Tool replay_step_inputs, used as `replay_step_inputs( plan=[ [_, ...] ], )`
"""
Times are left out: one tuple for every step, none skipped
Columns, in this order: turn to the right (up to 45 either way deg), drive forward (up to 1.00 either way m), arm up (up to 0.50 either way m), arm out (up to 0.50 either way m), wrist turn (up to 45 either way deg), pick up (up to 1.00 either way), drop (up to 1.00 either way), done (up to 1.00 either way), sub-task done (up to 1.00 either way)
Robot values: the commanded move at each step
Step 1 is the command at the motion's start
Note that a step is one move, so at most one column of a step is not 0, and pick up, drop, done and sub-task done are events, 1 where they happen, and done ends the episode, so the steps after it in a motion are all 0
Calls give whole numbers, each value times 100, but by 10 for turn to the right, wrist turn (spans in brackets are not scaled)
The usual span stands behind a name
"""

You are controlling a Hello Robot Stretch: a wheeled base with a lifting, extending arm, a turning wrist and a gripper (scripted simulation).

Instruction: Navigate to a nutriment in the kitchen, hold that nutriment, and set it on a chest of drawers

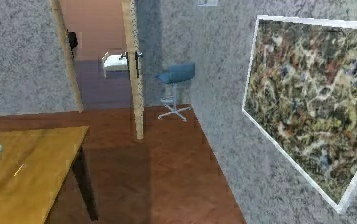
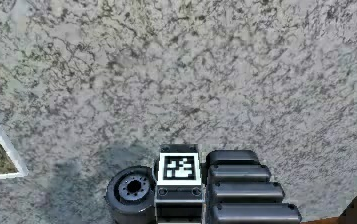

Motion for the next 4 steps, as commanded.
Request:
replay_step_inputs(
  plan=[
    [0, 15, 0, 0, 0, 0, 0, 0, 0],
    [-60, 0, 0, 0, 0, 0, 0, 0, 0],
    [0, 100, 0, 0, 0, 0, 0, 0, 0],
    [-120, 0, 0, 0, 0, 0, 0, 0, 0]
  ],
)
